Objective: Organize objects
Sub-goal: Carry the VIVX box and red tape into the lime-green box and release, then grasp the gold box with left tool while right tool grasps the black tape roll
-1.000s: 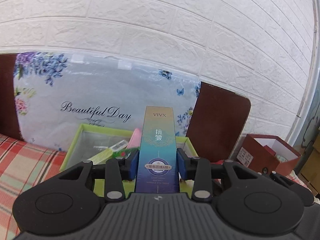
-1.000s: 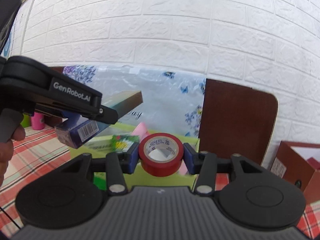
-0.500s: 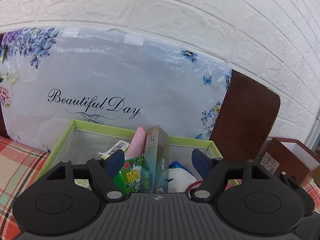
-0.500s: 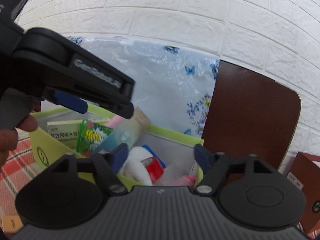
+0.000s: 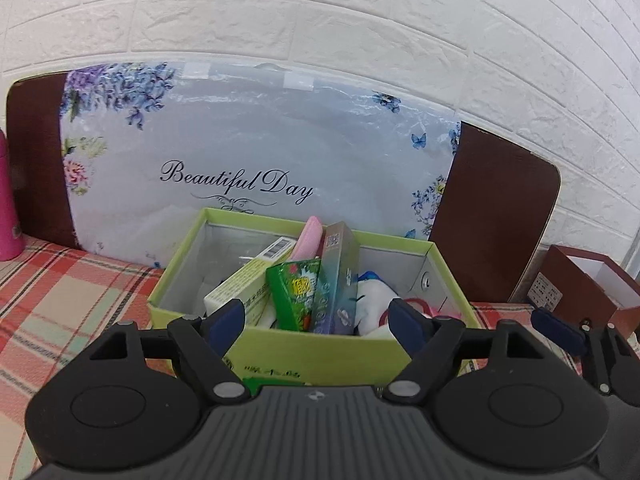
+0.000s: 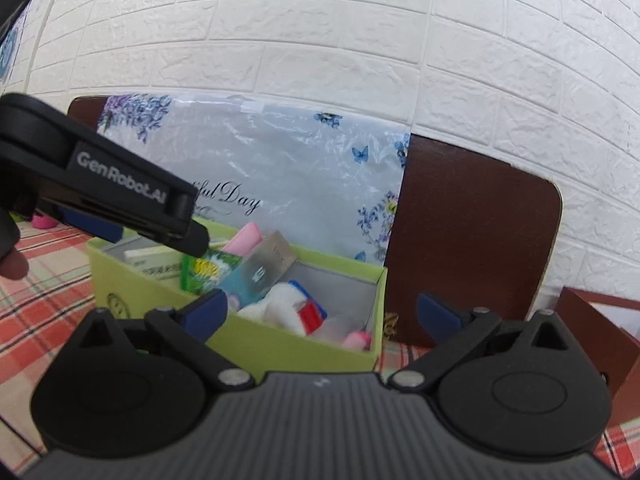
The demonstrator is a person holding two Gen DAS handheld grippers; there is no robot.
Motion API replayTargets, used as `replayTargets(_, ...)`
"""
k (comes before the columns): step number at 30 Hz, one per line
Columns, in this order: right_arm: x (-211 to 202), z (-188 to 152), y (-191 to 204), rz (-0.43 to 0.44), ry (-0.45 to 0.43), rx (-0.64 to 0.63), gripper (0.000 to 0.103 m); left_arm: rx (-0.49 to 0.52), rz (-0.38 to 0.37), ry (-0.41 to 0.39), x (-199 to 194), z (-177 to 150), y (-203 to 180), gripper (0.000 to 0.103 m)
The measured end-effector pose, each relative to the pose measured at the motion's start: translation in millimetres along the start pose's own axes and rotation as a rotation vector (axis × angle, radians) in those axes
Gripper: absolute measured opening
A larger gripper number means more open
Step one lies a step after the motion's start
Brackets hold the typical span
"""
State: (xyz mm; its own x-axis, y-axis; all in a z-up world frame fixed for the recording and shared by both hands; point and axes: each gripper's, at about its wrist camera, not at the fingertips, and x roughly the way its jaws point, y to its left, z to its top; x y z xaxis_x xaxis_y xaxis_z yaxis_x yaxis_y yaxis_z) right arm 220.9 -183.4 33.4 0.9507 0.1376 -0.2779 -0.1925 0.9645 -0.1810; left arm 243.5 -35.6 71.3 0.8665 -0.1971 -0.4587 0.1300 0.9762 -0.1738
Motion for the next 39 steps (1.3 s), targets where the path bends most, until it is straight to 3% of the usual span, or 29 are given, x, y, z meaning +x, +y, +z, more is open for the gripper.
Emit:
replayTargets(17,-108,-40,9,0.044,0.099,0.123,0.103,-0.046,0.031,0.088,-85,-65,3,0.082)
replayTargets(25,-119,-71,21,0.074,0.195,0.159,0.103,-0.095,0.038,0.165,-88,-104,19,0.082)
replayTargets(31,-114,-87,32,0.109,0.28,0.218,0.101,-0.138,0.024,0.154,-80,-124,38,0.082)
replayTargets(39,-115,-88,44,0.119,0.299,0.2,0.09,-0.103,-0.038,0.144,-44,-116,38,0.079)
